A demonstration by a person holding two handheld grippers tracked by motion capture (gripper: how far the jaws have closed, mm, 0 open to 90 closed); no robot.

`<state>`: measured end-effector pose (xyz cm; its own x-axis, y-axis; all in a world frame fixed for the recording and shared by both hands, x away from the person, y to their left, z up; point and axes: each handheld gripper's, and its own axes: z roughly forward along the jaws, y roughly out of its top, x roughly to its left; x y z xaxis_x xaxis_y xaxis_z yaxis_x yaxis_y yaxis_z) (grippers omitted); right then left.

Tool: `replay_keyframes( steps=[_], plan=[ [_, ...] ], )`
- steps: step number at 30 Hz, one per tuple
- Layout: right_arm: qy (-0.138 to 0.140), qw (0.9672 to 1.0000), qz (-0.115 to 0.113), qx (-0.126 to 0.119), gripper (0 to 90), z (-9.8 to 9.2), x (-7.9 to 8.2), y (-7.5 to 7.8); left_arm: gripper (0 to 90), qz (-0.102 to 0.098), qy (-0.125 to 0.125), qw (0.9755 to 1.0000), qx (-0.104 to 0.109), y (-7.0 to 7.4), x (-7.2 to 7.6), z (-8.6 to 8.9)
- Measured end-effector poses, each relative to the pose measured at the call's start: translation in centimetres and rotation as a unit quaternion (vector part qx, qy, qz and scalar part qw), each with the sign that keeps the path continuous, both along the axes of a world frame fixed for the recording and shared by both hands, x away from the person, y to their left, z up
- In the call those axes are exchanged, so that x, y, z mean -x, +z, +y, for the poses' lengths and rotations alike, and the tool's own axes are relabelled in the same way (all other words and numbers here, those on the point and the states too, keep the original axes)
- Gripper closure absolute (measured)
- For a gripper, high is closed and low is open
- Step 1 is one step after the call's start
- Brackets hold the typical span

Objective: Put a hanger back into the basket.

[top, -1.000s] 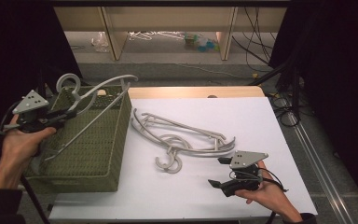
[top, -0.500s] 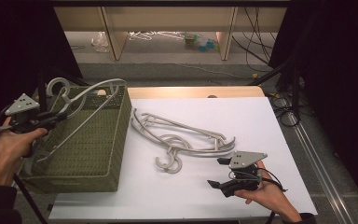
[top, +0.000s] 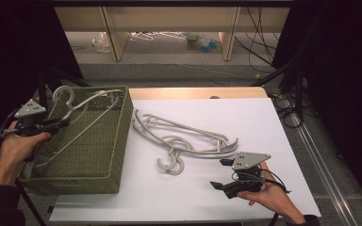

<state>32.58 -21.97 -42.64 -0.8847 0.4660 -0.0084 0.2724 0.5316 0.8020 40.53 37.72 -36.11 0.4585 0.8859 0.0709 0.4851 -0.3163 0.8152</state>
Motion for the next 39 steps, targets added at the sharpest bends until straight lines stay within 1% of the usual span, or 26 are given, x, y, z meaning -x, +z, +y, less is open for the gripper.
replay_keyframes(
  steps=[2, 3, 4, 5, 6, 7, 8, 11, 12, 13, 15, 16, 17, 22, 23, 24, 25, 27, 28, 29, 30, 32, 33, 34, 35, 39],
  plan=[
    [0.001, 1.0, 0.001, 0.002, 20.0, 0.0, 0.0, 0.0, 78.7, 0.011, -0.002, 0.9999, -0.004, -0.5, -0.3, -0.1],
    [0.0, 1.0, -0.002, -0.002, 20.0, 0.1, -0.1, -0.1, 78.6, 0.026, -0.017, 0.999, -0.032, -0.4, -0.4, 0.2],
    [0.0, 1.0, 0.0, -0.003, 20.1, 0.1, 0.0, -0.1, 78.7, 0.022, -0.005, 0.9997, -0.012, -0.8, -0.5, -0.1],
    [0.002, 1.0, 0.001, -0.001, 20.1, 0.1, 0.0, -0.1, 78.7, 0.023, -0.002, 0.9997, -0.005, -1.0, -0.6, -0.3],
    [0.001, 1.0, 0.001, 0.002, 20.1, 0.1, 0.0, -0.1, 78.6, 0.034, -0.015, 0.9989, -0.029, -1.0, -0.7, 0.0],
    [0.002, 1.0, 0.001, 0.002, 20.1, 0.1, 0.0, 0.0, 78.6, 0.034, -0.015, 0.9989, -0.029, -1.0, -0.7, 0.0],
    [0.002, 1.0, 0.001, 0.001, 20.1, 0.1, 0.0, 0.0, 78.6, 0.034, -0.002, 0.9994, -0.003, -1.5, -0.9, -0.4],
    [0.002, 1.0, 0.001, 0.002, 20.2, 0.0, 0.0, 0.0, 78.6, 0.04, -0.002, 0.9992, -0.006, -1.8, -1.2, -0.4],
    [0.002, 1.0, -0.001, -0.001, 20.3, 0.1, 0.0, -0.1, 78.6, 0.048, -0.01, 0.9986, -0.019, -1.9, -1.3, -0.2],
    [0.001, 1.0, 0.0, 0.002, 20.2, 0.0, 0.0, 0.0, 78.6, 0.05, -0.006, 0.9987, -0.014, -2.0, -1.4, -0.3],
    [0.002, 1.0, 0.0, 0.002, 20.3, 0.1, 0.0, 0.0, 78.6, 0.064, 0.0, 0.9978, -0.017, -2.4, -1.8, -0.4],
    [0.003, 1.0, 0.002, 0.004, 20.3, 0.1, 0.0, 0.0, 78.6, 0.064, 0.006, 0.9979, -0.009, -2.6, -1.9, -0.6],
    [0.003, 1.0, 0.001, 0.003, 20.3, 0.1, 0.0, 0.0, 78.6, 0.066, 0.007, 0.9977, -0.011, -2.8, -2.0, -0.6],
    [0.002, 1.0, -0.001, 0.003, 20.3, -0.1, -0.1, 0.0, 78.3, 0.079, 0.007, 0.9968, 0.001, -3.3, -2.1, -0.2],
    [0.001, 1.0, 0.0, 0.003, 20.3, 0.0, -0.1, 0.0, 78.3, 0.086, 0.004, 0.9962, -0.013, -3.3, -2.1, 0.2],
    [0.002, 1.0, 0.0, 0.002, 20.3, 0.0, -0.1, -0.1, 77.9, 0.086, 0.014, 0.9962, -0.005, -3.5, -2.2, 0.3],
    [0.003, 1.0, 0.0, 0.003, 20.3, 0.1, 0.0, -0.1, 77.6, 0.085, 0.03, 0.996, -0.006, -3.7, -2.3, 0.6],
    [0.003, 1.0, 0.001, 0.002, 20.4, 0.1, 0.0, 0.0, 77.3, 0.086, 0.029, 0.9959, -0.007, -3.8, -2.3, 0.7],
    [0.004, 1.0, -0.001, 0.002, 20.4, 0.1, 0.0, 0.0, 76.9, 0.084, 0.037, 0.9958, 0.002, -4.0, -2.3, 0.6],
    [0.004, 1.0, -0.001, 0.002, 20.4, 0.1, 0.0, 0.0, 76.9, 0.094, 0.027, 0.995, -0.022, -4.0, -2.3, 1.0],
    [0.003, 1.0, -0.001, 0.001, 20.3, 0.1, 0.0, -0.1, 76.9, 0.097, 0.028, 0.9948, -0.014, -4.2, -2.3, 1.0],
    [0.002, 1.0, 0.002, 0.005, 20.4, 0.0, -0.1, -0.1, 76.9, 0.102, 0.025, 0.9944, -0.015, -4.4, -2.3, 1.1],
    [0.002, 1.0, 0.003, 0.004, 20.4, 0.0, -0.1, -0.1, 76.6, 0.097, 0.034, 0.9947, -0.002, -4.6, -2.3, 1.0],
    [0.002, 1.0, 0.003, 0.004, 20.4, 0.0, -0.1, -0.1, 76.0, 0.097, 0.032, 0.9948, -0.002, -4.6, -2.3, 1.1],
    [0.002, 1.0, 0.002, 0.005, 20.4, 0.0, 0.0, -0.1, 74.1, 0.087, 0.045, 0.9952, 0.009, -4.6, -2.2, 1.1],
    [0.004, 1.0, 0.001, 0.006, 20.4, 0.1, 0.0, -0.1, 72.0, 0.089, 0.049, 0.9947, 0.016, -4.6, -2.2, 1.5]
  ],
)
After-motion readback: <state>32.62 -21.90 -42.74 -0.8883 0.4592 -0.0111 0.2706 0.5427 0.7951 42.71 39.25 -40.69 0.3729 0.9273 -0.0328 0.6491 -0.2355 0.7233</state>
